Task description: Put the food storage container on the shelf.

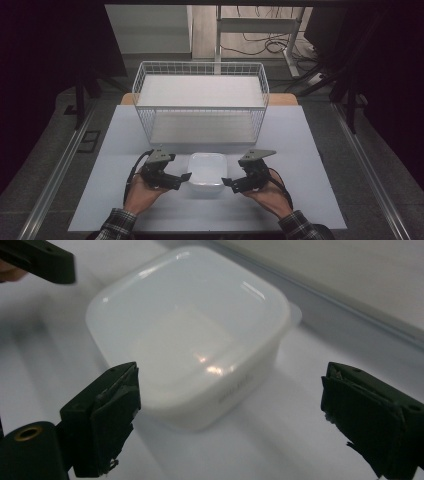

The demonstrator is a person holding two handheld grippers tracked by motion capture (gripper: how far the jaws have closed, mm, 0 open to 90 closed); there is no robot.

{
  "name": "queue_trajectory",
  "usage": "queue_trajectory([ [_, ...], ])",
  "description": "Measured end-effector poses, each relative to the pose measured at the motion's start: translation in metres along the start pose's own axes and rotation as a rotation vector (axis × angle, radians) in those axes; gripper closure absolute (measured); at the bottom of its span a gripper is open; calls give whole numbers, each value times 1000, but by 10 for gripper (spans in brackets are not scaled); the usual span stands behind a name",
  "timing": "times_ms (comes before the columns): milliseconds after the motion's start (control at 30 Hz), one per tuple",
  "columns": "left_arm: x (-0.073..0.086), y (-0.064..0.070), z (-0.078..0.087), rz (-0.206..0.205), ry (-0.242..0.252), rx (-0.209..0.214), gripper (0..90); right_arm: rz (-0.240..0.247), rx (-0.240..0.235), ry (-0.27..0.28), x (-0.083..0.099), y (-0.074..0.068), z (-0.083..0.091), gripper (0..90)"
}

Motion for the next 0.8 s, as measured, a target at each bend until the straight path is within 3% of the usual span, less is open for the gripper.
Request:
queue_trajectory([
  [100, -6, 0, -13, -8, -11, 5, 87, 6, -7, -2, -8, 1, -8, 88],
  [300, 0, 2, -33, -11, -58, 28, 63, -55, -47, -17, -12, 12, -27, 52],
  [400, 4, 3, -34, 55, -61, 92, 70, -90, -82, -31, -8, 12, -33, 43],
  [500, 8, 11, -34, 67, -98, 200, 80, -125, -151, -40, -7, 10, -33, 146],
  [533, 8, 14, -33, 65, -103, 192, 91, -127, -167, -44, -6, 8, -32, 146],
  [667, 10, 16, -25, 67, -117, 163, 144, -129, -140, -66, -4, 1, -28, 184],
  [700, 11, 16, -22, 89, -114, 162, 180, -133, -131, -65, -4, 0, -27, 215],
  [800, 13, 14, -11, 104, -95, 148, 343, -150, -110, -57, -3, -3, -19, 327],
])
Point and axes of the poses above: each handheld gripper's, and its own axes: z roughly backward along the jaws, x roughly out of its underside, y roughly to its right, the point moved 7 cm from there along -z, roughly forward along the jaws, and after that the axes turned 9 degrees about -x, right-handed, at the moved point
